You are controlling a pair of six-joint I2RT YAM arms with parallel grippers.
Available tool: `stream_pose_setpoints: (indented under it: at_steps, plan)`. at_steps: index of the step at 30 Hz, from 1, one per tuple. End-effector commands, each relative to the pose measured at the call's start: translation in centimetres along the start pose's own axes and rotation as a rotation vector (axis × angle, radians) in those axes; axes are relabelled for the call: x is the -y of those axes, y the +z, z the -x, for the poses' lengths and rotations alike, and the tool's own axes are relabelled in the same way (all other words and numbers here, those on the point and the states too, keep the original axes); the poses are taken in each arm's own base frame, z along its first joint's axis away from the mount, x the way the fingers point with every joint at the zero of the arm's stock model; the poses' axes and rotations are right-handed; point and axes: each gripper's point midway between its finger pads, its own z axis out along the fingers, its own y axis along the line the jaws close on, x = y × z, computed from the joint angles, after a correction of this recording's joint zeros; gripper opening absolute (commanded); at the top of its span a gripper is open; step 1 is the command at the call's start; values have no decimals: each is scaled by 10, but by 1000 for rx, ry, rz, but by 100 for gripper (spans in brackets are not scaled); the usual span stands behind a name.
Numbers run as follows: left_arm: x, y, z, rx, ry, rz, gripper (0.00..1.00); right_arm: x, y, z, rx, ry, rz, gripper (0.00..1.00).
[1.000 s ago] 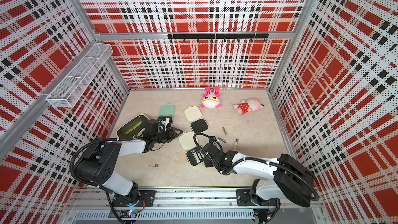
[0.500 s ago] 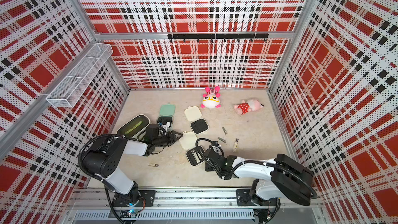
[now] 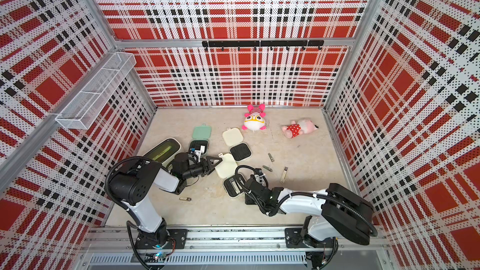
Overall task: Organize nail clipper sets
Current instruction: Close the storage box at the center of the board.
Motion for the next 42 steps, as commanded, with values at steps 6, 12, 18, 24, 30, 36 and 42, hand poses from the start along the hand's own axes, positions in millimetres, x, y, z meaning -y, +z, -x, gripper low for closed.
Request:
stream_pose_setpoints:
  at_steps: [6,12,18,24,30,36,42]
  plan:
    - [38,-9,5,20,54,-98,59,-10,11,11,10,17,-11,41]
    - [49,-13,2,12,73,-103,59,-12,16,22,14,27,-10,41]
    - [55,-9,-5,-20,107,-72,59,-13,24,30,-6,30,-9,41]
    - [52,3,-20,-71,107,-41,56,-15,35,44,-2,65,11,41]
    - [54,13,-29,-97,87,-39,50,-20,49,67,9,128,64,40]
    - [41,28,-41,-149,39,-4,41,-5,38,76,41,206,10,39]
    - [6,44,-47,-203,51,179,35,5,6,84,95,281,-17,39]
